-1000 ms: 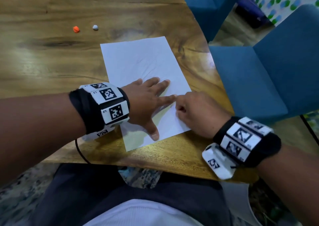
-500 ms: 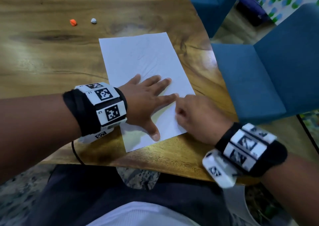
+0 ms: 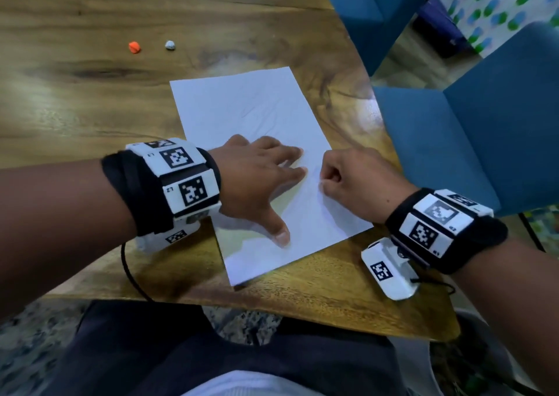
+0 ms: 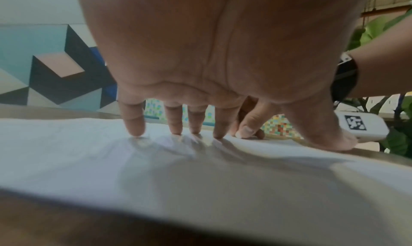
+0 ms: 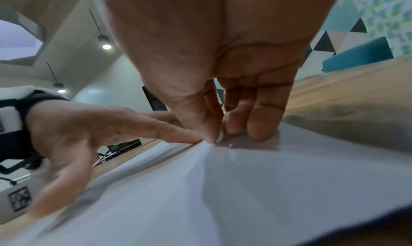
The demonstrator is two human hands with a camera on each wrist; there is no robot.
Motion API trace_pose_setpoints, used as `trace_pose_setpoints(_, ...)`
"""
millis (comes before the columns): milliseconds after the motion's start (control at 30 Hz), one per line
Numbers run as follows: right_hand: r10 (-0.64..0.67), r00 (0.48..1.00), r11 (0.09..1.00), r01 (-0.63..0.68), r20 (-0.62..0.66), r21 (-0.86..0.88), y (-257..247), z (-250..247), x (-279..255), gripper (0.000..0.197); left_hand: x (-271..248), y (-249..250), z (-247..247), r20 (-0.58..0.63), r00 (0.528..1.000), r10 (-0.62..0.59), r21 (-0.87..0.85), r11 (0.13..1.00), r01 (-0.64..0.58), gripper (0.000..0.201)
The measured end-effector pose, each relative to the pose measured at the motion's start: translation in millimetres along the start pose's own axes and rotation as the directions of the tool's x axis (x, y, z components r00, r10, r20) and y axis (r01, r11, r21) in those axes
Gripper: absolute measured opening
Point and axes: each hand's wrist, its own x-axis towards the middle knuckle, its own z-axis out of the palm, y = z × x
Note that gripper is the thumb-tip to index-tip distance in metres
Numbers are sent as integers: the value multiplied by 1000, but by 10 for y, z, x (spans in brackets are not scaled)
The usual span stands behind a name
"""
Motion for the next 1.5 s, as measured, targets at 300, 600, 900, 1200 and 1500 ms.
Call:
trace_pose_setpoints(300, -234, 966, 965, 244, 113, -92, -458, 222, -415, 11, 29, -69, 61, -48, 998, -40, 2, 999, 40, 112)
trace_pose_setpoints(600, -26, 998, 996, 21, -57, -88, -119, -1, 22, 10, 54, -52, 59, -16, 997, -80, 13, 997, 80, 122)
trace_pose_setpoints(900, -163, 983, 982, 171, 88, -87, -314, 63, -37, 8, 59, -78, 99, 3, 997, -76, -5, 997, 76, 121)
trace_pose_setpoints(1200, -207, 976, 970, 213, 66, -113, -396, 97, -142, 10, 57, -85, 96, 10, 997, -80, -18, 997, 80, 127)
trace_pose_setpoints(1500, -106, 994, 989, 104, -16, -104, -142, -37, 273, 9, 63, -77, 90, 17, 996, -84, 5, 996, 84, 128)
